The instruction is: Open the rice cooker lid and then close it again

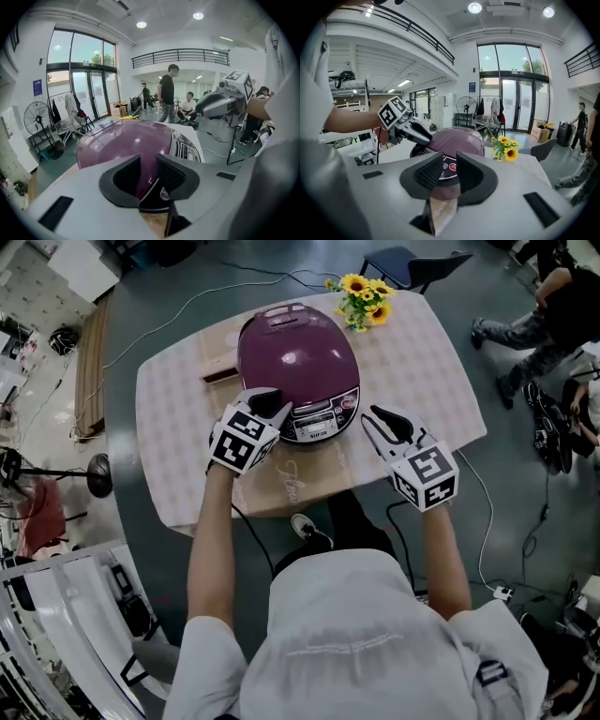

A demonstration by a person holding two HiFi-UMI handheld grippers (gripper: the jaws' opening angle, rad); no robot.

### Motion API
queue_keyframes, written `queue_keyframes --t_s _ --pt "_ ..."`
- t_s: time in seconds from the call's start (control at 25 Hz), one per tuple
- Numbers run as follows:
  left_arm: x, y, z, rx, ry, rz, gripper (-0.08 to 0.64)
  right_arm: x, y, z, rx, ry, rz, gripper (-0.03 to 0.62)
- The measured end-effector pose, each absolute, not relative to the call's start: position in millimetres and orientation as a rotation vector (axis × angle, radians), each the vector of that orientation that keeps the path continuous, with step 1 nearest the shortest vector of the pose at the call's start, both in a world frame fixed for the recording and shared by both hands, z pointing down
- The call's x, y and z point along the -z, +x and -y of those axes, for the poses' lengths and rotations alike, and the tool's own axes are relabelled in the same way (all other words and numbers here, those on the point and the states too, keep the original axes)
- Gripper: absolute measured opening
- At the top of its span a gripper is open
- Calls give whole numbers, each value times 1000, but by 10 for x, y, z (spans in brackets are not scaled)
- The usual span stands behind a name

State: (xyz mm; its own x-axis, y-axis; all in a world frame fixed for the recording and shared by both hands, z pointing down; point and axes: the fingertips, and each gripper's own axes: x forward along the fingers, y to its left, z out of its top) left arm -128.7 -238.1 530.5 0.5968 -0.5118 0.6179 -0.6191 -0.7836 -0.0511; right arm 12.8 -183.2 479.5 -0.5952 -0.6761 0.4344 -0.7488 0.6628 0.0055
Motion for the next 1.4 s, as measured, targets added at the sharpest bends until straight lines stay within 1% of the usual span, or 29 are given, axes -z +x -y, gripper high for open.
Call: queue_keyframes --t_s 1.08,1.4 --pt "-5356 -1257 2375 -1102 2584 940 110 -4893 127 1729 -270 1144 2458 100" --pt "-5363 -1267 2380 -1034 2608 1009 109 -4904 129 1756 -259 1147 2466 100"
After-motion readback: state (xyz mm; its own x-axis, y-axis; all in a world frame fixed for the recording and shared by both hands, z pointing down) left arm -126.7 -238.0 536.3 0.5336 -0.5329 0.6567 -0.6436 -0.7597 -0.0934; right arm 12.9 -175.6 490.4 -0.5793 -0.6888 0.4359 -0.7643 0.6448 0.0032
